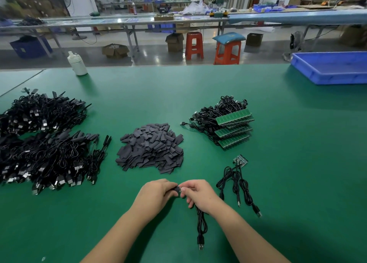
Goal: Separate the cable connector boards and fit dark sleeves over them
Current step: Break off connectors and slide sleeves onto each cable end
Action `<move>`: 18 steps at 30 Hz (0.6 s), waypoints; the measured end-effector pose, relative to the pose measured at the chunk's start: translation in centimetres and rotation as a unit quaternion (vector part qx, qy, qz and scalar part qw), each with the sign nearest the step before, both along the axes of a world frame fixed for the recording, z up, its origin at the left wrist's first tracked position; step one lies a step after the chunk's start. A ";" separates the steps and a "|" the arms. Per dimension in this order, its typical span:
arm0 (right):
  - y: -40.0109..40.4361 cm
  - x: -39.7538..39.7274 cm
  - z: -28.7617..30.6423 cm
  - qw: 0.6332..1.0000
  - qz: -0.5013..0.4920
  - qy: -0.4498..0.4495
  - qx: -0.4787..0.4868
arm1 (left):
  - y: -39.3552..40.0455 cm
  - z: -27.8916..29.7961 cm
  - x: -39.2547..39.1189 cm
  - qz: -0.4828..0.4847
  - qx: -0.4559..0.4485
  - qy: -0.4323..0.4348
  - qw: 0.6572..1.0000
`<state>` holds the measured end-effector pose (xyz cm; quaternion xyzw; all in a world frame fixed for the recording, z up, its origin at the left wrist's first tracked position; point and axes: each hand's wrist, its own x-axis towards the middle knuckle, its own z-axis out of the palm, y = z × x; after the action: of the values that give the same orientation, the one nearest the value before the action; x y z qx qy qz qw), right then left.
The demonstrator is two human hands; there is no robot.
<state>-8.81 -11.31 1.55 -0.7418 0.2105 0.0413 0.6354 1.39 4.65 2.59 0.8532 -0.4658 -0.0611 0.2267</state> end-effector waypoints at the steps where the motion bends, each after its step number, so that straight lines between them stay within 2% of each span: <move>1: 0.0 0.0 0.0 1.000 0.002 -0.001 0.003 | 0.0 0.0 -0.1 -0.003 -0.015 0.004 1.000; 6: -0.3 0.2 0.2 0.999 -0.003 -0.001 0.033 | 0.1 0.3 -0.4 0.021 -0.056 0.025 0.998; 14: -0.1 0.4 0.0 1.000 0.021 0.009 0.014 | -0.4 0.4 -0.7 0.012 -0.014 0.014 1.000; 18: -0.2 0.4 0.1 1.000 0.020 0.012 0.011 | -0.4 0.5 -1.0 0.013 -0.022 0.017 1.000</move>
<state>-8.41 -11.52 1.63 -0.7381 0.2025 0.0654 0.6403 0.43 4.21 3.13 0.8527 -0.4524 -0.0627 0.2537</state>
